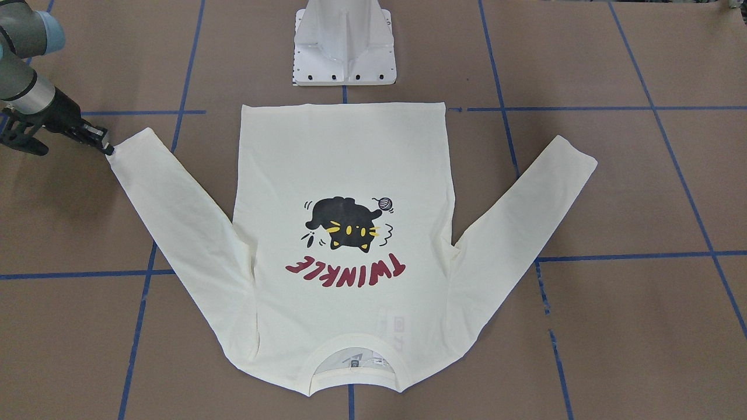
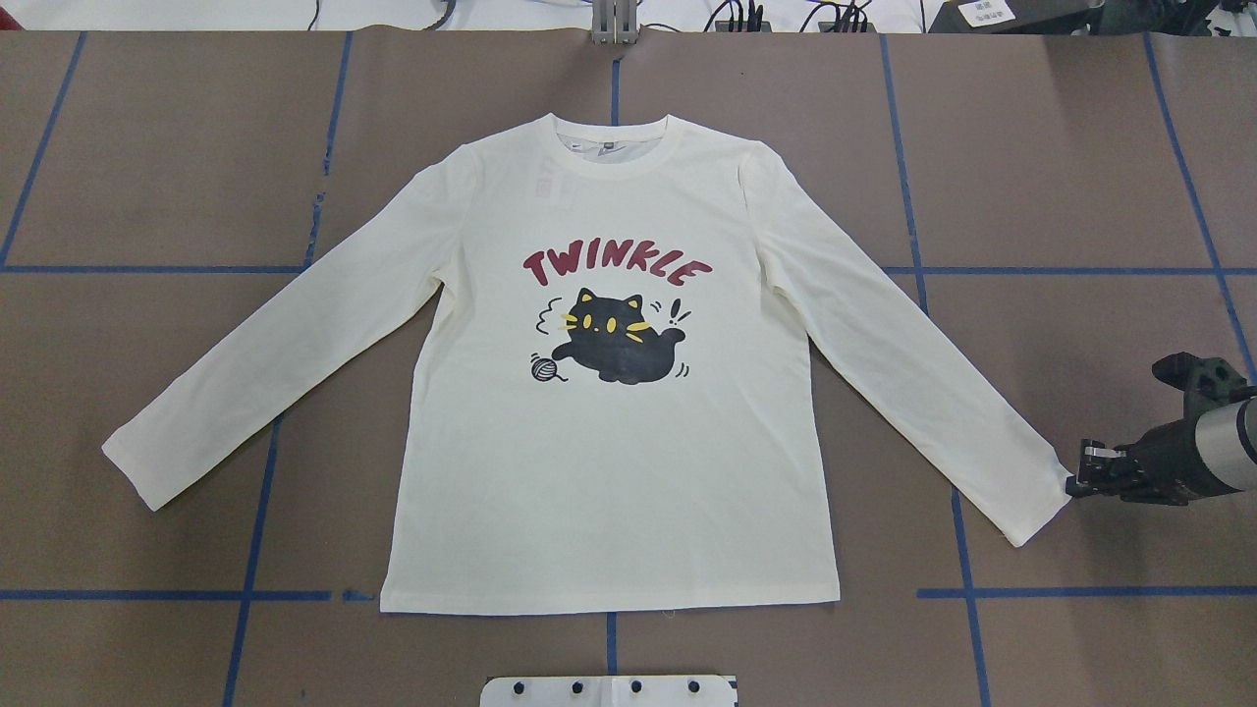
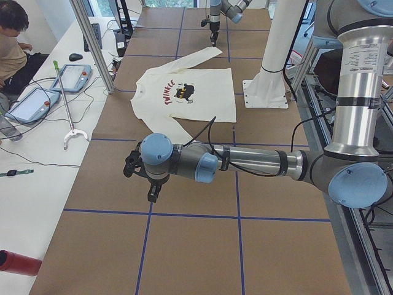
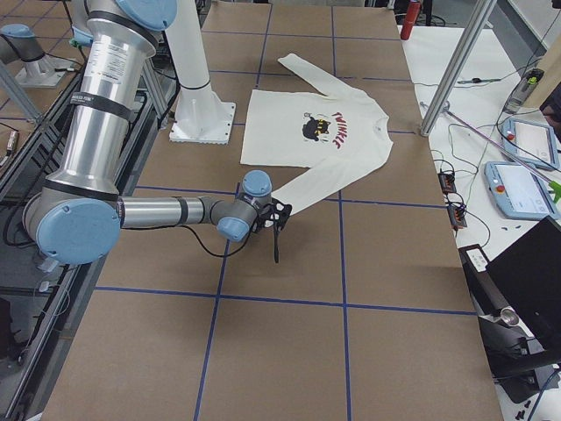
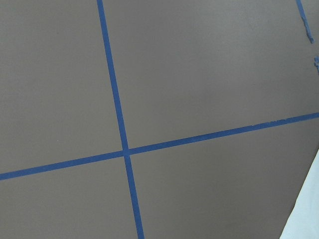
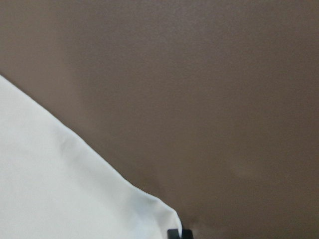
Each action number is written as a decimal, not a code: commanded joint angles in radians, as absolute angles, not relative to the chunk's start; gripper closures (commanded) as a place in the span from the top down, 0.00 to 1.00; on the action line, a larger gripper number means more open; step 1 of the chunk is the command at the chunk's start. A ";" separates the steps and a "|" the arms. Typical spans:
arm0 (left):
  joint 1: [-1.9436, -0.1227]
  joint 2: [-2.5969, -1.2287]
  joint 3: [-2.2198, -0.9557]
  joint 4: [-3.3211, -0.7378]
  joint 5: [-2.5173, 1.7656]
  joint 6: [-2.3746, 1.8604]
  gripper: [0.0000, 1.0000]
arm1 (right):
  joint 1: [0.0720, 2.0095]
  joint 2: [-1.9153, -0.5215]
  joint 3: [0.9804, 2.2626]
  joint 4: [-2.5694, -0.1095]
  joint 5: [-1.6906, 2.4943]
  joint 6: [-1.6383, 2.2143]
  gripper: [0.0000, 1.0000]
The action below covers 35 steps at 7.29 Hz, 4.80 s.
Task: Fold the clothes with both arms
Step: 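Grasp the cuff of the sleeve nearest the right gripper, then carry the held sleeve across the chest toward the opposite shoulder with the right gripper, then release the sleeve with the right gripper while the left gripper grasps the other cuff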
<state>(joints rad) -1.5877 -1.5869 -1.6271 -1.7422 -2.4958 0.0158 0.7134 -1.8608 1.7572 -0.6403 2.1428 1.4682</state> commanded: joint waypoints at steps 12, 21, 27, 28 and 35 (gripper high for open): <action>-1.575 -1.592 -1.623 -1.802 -2.530 0.014 1.00 | 0.527 -0.330 1.007 -1.207 1.731 1.488 0.00; -1.177 -1.588 -1.519 -2.208 -2.385 -0.633 1.00 | 0.589 -0.475 1.219 -1.236 1.721 1.502 1.00; -0.896 -1.443 -1.604 -2.372 -2.333 -0.982 0.96 | 0.699 -0.753 1.413 -1.229 1.908 1.486 1.00; -0.887 -1.409 -1.649 -2.364 -2.332 -0.995 0.93 | 0.699 -0.752 1.413 -1.227 1.907 1.486 1.00; -0.831 -1.425 -1.637 -2.364 -2.203 -0.994 0.71 | 0.687 -0.838 1.457 -1.227 1.847 1.488 1.00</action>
